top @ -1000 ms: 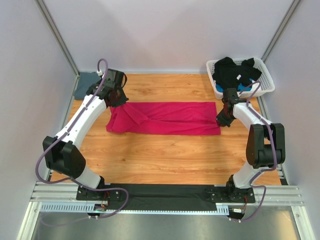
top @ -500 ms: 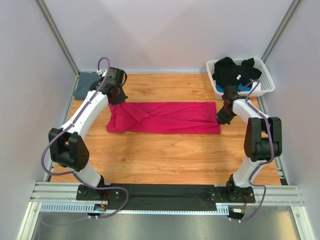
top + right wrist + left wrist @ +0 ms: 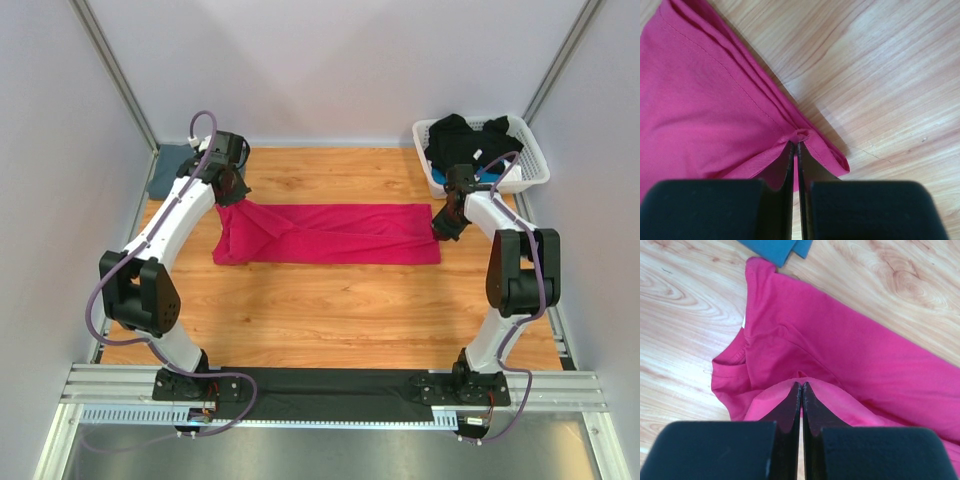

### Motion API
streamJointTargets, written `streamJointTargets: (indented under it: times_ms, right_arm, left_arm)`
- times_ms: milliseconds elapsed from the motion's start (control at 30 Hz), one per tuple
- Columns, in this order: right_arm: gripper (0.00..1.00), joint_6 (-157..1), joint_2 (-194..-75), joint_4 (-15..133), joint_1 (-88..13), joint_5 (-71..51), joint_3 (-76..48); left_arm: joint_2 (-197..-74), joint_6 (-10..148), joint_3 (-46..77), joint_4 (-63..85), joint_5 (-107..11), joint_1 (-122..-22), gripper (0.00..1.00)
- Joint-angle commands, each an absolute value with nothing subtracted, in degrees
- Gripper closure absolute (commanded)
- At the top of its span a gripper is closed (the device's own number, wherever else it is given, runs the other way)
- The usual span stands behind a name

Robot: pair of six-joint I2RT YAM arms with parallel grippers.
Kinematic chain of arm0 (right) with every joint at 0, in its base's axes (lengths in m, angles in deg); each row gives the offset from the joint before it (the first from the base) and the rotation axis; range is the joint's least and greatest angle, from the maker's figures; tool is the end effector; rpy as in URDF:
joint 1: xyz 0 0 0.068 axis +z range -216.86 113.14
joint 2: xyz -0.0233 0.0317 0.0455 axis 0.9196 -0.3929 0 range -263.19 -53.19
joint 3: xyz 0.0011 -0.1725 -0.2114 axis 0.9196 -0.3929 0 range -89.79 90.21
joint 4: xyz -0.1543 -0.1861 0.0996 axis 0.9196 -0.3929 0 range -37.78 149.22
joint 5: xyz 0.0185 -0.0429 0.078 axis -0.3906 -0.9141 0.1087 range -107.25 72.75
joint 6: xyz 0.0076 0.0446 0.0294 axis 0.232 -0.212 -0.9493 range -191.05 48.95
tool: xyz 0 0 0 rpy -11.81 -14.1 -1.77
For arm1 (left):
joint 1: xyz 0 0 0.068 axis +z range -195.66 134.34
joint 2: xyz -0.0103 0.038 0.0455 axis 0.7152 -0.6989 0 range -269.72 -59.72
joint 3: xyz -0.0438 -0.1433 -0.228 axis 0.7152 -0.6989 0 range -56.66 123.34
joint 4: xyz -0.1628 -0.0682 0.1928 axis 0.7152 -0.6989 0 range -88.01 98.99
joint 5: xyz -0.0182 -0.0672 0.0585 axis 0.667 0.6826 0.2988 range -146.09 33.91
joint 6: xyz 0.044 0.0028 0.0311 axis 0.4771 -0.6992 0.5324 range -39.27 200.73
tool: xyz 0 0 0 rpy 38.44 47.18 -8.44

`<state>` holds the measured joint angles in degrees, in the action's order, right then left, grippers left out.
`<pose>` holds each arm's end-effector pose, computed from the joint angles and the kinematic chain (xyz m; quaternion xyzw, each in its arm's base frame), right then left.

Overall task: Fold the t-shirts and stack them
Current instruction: Fold the tshirt

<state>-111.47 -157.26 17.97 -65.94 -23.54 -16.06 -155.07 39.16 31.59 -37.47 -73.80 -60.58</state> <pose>0.3605 0.0019 0.1938 0.3413 0.9247 0.0057 0.1685 0.3498 -0.0820 0.3188 -0.2631 0.9022 -0.0174 0.3413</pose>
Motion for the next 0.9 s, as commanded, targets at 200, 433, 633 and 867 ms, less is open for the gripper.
streamJointTargets:
  times_ms: [200, 433, 633, 867]
  right_arm:
    - [1.0, -110.07, -160.85, 18.53, -66.25, -22.88, -11.49]
    - [1.0, -109.89, -163.23, 19.49, -66.25, -21.91, -9.99]
    - [0.99, -109.19, -164.98, 19.59, -66.25, -21.65, -9.02]
    - [1.0, -108.93, -166.83, 19.23, -66.25, -20.86, -7.53]
  left_arm:
    - [-156.66, 40.65, 33.78, -34.96, -75.16, -59.37, 1.0]
    - [-159.38, 41.18, 34.31, -31.97, -73.84, -59.29, 1.0]
    - [-161.49, 42.14, 35.63, -31.61, -74.89, -59.29, 1.0]
    - [-162.81, 43.9, 35.37, -31.62, -76.57, -59.29, 1.0]
